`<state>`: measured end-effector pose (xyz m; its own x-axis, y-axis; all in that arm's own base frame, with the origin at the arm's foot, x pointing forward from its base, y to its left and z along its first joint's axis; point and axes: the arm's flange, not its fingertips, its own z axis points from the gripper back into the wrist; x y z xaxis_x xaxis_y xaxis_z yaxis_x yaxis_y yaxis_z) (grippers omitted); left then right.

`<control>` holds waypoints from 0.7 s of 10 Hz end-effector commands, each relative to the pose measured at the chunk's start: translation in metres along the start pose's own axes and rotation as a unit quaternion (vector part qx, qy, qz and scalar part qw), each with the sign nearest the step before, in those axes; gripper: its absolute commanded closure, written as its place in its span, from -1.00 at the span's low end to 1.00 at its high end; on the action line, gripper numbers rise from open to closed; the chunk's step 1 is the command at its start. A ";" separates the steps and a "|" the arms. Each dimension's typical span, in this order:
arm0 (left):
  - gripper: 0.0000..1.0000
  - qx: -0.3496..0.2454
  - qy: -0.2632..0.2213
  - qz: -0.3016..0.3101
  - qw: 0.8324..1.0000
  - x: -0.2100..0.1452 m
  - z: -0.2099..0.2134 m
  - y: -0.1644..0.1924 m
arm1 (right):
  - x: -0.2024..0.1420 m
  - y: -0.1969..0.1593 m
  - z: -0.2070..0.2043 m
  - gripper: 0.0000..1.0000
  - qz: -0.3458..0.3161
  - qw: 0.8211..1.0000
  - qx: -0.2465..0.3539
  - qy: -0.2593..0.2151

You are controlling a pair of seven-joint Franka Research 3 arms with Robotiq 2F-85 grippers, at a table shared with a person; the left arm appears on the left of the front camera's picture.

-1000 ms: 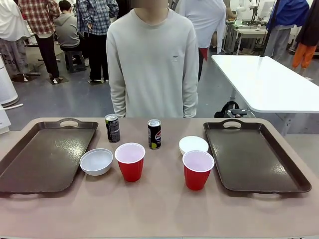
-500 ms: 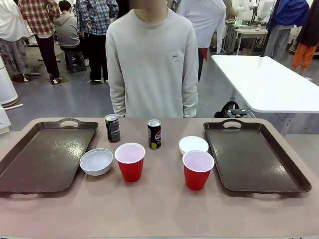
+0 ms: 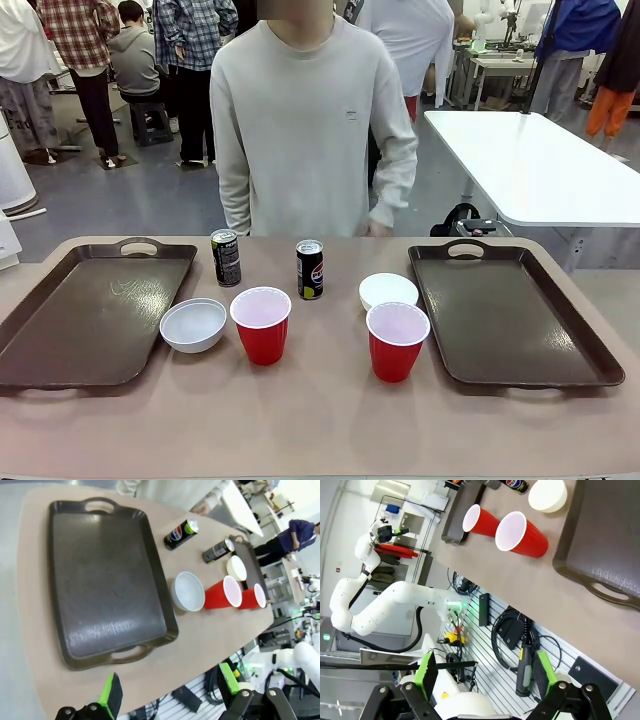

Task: Prepare tableware on both trays.
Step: Pick up a Picnic Bowl from the table and place it on a Handle tray.

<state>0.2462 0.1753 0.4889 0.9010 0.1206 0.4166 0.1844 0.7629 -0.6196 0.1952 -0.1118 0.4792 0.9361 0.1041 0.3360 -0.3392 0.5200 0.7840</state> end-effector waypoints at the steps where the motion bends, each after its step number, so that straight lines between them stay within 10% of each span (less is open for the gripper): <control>1: -1.00 -0.003 0.009 0.007 1.000 -0.002 -0.002 0.001 | -0.001 -0.001 0.000 -1.00 -0.003 1.000 -0.002 0.003; 7: -1.00 -0.006 0.001 0.001 1.000 0.000 -0.002 0.001 | -0.001 -0.001 0.000 -1.00 -0.003 1.000 -0.002 0.003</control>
<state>0.2465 0.1753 0.4870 0.9019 0.1203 0.4150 0.1887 0.7543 -0.6288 0.1959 -0.1130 0.4796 0.9331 0.1097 0.3425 -0.3487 0.5094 0.7867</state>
